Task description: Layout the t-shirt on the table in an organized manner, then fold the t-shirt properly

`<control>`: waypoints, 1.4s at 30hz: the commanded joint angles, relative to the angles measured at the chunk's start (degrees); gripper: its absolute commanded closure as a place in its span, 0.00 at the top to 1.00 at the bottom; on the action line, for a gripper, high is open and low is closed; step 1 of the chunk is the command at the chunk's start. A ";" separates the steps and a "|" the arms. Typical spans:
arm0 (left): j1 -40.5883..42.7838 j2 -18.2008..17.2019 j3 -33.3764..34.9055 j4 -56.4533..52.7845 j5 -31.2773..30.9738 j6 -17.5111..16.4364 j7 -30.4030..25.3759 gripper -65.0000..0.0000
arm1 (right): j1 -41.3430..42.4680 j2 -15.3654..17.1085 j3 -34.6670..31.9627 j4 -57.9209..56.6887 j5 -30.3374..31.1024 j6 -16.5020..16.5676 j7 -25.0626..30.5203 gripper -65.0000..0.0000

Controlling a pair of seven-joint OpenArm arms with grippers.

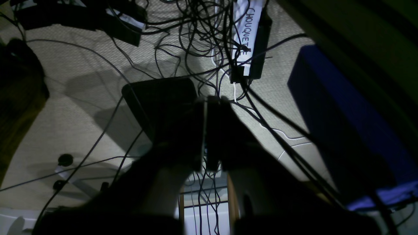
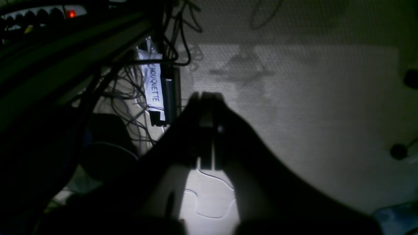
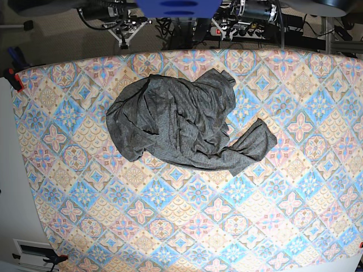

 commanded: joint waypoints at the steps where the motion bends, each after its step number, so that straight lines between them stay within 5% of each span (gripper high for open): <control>1: 1.25 -0.46 -0.06 -0.03 -0.14 0.12 -1.29 0.00 | -1.77 1.15 2.25 0.10 0.10 -0.18 1.12 0.00; 9: 10.74 -2.39 -0.06 -0.38 0.12 0.12 -29.25 0.00 | -10.57 1.85 7.70 0.10 0.10 -0.18 20.81 0.00; 18: 17.07 -3.36 -0.06 -0.60 0.03 0.12 -59.67 0.00 | -18.65 1.85 7.79 -0.43 0.10 -0.18 56.06 0.00; 21: 18.04 -3.45 0.03 1.82 0.21 0.12 -60.02 0.00 | -19.88 1.85 7.79 -0.07 0.10 -0.18 64.85 0.00; 28: 24.98 -4.42 -0.06 14.65 -0.14 0.12 -60.19 0.00 | -23.84 1.85 8.14 6.61 0.10 -0.18 64.59 0.00; 35: 42.83 -5.38 -0.14 55.62 -0.14 0.12 -59.93 0.00 | -35.09 1.06 17.55 40.19 0.10 -0.18 64.59 0.00; 42: 50.83 -5.47 -0.14 78.74 -0.14 0.12 -59.75 0.00 | -45.99 -4.04 19.92 67.97 0.10 -0.10 64.42 0.00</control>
